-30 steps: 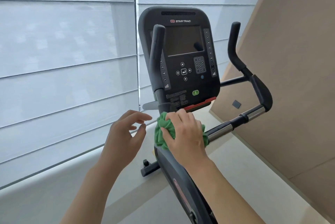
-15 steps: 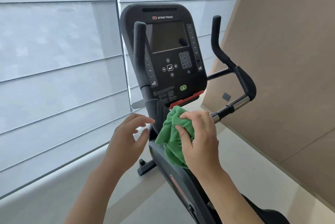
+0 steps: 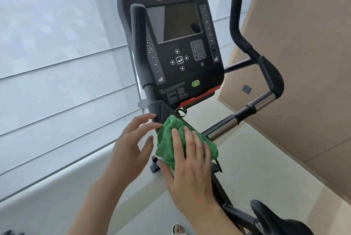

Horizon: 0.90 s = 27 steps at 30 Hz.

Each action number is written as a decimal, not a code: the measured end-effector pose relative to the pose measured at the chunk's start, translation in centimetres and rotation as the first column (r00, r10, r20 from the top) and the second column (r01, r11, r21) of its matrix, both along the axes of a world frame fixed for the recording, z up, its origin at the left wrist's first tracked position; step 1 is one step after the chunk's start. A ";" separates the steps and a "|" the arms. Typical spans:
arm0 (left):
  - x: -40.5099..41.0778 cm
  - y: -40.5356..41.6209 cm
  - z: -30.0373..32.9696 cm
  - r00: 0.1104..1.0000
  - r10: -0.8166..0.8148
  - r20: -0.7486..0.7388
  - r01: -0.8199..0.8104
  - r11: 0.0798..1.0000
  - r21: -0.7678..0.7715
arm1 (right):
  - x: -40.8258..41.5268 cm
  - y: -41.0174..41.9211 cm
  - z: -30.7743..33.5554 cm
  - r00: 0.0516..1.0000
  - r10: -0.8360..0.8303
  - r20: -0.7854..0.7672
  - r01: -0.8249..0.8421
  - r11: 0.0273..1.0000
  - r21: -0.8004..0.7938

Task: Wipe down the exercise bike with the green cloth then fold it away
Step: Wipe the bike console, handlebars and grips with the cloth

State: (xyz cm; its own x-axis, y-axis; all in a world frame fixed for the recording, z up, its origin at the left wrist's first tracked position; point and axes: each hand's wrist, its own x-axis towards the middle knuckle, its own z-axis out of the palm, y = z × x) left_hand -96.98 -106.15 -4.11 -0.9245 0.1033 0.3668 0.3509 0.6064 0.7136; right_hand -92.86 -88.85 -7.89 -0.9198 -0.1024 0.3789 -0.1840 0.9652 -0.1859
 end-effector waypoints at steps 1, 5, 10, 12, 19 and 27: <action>-0.1 -0.1 -0.1 1.000 0.002 -0.003 -0.002 1.000 0.007 | -0.8 -0.2 0.2 1.000 -0.017 -0.003 0.017 1.000 0.010; -0.4 -0.5 0.1 0.999 0.008 0.048 -0.011 0.998 0.063 | -4.9 -1.6 2.4 0.995 -0.088 0.056 0.084 0.994 0.068; -0.2 -0.9 0.6 0.996 0.068 0.049 -0.075 0.987 0.140 | -9.9 -2.8 6.1 0.991 -0.074 0.113 0.080 0.996 -0.045; 0.0 -0.9 0.5 0.995 0.087 0.048 -0.093 0.984 0.151 | -13.2 -3.4 7.2 0.982 -0.052 0.180 0.079 0.986 -0.145; 1.0 -0.8 0.9 0.991 0.135 0.026 -0.137 0.976 0.168 | -15.1 -4.2 7.7 0.989 0.037 0.144 0.023 0.919 -0.394; 1.9 -1.6 1.5 0.992 0.124 -0.009 -0.119 0.972 0.201 | -8.4 -0.4 5.2 0.988 0.048 0.146 -0.021 0.983 -0.183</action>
State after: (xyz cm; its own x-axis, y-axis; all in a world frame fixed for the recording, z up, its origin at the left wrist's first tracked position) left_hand -95.04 -107.73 -2.56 -0.9173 -0.0865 0.3887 0.3001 0.4914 0.8176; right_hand -101.25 -89.25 -2.66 -0.9645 -0.0777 0.2524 -0.1736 0.9068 -0.3841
